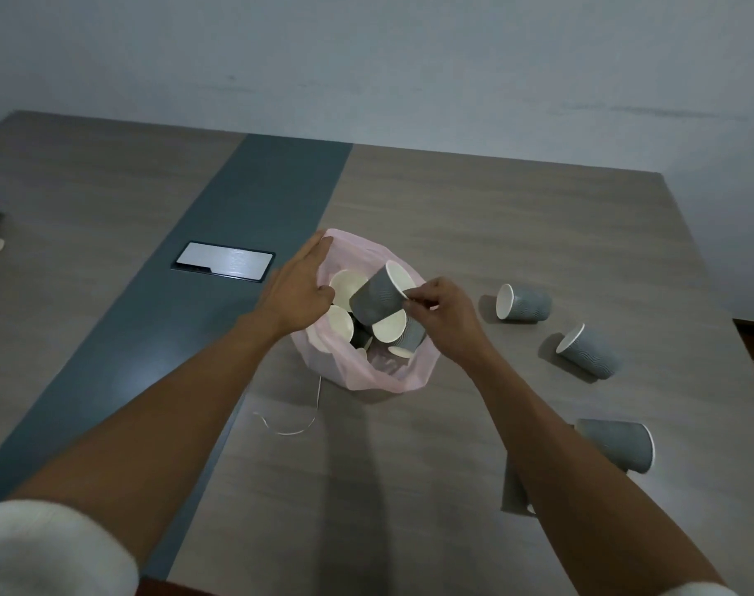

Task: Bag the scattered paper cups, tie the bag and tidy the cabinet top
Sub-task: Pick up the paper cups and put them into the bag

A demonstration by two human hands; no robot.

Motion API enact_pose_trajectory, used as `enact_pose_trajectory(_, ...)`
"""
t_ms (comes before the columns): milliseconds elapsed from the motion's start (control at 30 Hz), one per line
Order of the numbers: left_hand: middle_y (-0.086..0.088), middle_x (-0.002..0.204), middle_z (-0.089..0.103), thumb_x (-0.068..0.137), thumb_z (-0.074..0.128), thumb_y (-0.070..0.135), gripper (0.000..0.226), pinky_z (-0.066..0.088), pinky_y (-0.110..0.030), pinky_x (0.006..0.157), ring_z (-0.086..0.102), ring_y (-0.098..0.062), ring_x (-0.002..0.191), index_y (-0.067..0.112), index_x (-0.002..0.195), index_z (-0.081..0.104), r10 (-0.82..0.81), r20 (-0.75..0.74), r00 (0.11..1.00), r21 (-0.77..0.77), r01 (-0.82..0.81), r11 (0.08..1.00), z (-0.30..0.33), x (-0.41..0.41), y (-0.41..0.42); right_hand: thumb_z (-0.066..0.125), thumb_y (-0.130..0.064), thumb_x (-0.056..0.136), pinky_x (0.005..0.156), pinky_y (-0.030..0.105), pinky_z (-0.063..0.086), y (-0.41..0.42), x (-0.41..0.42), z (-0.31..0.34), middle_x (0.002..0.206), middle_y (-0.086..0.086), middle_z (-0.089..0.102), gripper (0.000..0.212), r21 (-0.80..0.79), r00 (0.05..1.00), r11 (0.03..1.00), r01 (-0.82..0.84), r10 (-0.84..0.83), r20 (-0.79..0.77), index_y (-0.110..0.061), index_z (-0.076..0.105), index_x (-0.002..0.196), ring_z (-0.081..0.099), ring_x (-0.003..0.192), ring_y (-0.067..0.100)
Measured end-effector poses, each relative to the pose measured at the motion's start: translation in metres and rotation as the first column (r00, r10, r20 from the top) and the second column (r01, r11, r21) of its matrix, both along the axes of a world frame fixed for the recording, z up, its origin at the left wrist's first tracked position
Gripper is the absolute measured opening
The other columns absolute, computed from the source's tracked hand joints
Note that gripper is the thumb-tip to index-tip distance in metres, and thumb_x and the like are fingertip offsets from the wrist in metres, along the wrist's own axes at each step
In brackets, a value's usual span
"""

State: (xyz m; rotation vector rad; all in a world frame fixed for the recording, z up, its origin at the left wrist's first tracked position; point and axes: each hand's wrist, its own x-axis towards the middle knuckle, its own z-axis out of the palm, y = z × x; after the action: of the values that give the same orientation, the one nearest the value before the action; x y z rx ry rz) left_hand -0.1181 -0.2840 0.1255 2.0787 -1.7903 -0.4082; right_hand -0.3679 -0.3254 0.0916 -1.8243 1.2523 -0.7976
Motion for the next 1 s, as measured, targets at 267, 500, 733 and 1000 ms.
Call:
enact_pose_trajectory(267,0.018,0.166,0.019,0.085,0.063,0.018,0.083,0.032,-0.037,0.114,0.039,-0.022,0.143,0.028,0.158,0.024,-0.014,-0.063,0.998,-0.019,0.013,1.0,-0.004,-0.001,0.002,0.061,-0.011,0.072,0.052,0.031,0.034,0.01,0.012,-0.028,0.071,0.004,0.049,0.021,-0.047,0.91,0.986,-0.159,0.128,-0.394,-0.011,0.049,0.054,0.046,0.062,0.023)
enact_pose_trajectory(500,0.006,0.166,0.025,0.083,0.058,0.005,0.083,0.019,-0.019,0.113,0.028,-0.014,0.15,0.019,0.159,0.027,0.065,-0.174,0.983,-0.073,-0.078,0.994,-0.008,-0.007,-0.004,0.053,-0.025,0.079,0.086,0.042,0.057,0.001,0.002,-0.055,0.101,0.007,0.076,0.043,0.264,0.965,0.961,-0.08,0.141,-0.22,-0.015,0.069,0.117,0.07,0.092,0.028)
enact_pose_trajectory(733,0.002,0.162,0.036,0.085,0.062,0.007,0.078,0.027,-0.028,0.118,0.036,-0.019,0.147,0.018,0.157,0.031,0.125,-0.265,0.956,-0.127,-0.163,0.978,-0.012,0.0,-0.011,0.05,-0.017,0.089,0.094,0.043,0.051,-0.021,-0.045,-0.074,0.12,0.016,0.064,0.036,0.265,0.891,0.889,0.374,-0.266,-0.368,-0.021,0.059,0.124,0.062,0.111,0.038)
enact_pose_trajectory(1000,0.005,0.161,0.037,0.085,0.062,0.009,0.079,0.035,-0.04,0.119,0.037,-0.019,0.146,0.022,0.156,0.032,0.106,-0.259,0.96,-0.147,-0.148,0.978,-0.022,0.0,-0.019,0.057,0.001,0.087,0.113,0.056,0.03,-0.088,-0.106,-0.086,0.164,0.022,-0.003,0.081,-0.003,0.634,0.983,0.185,-0.121,-0.764,-0.036,0.027,0.152,0.011,0.148,0.048)
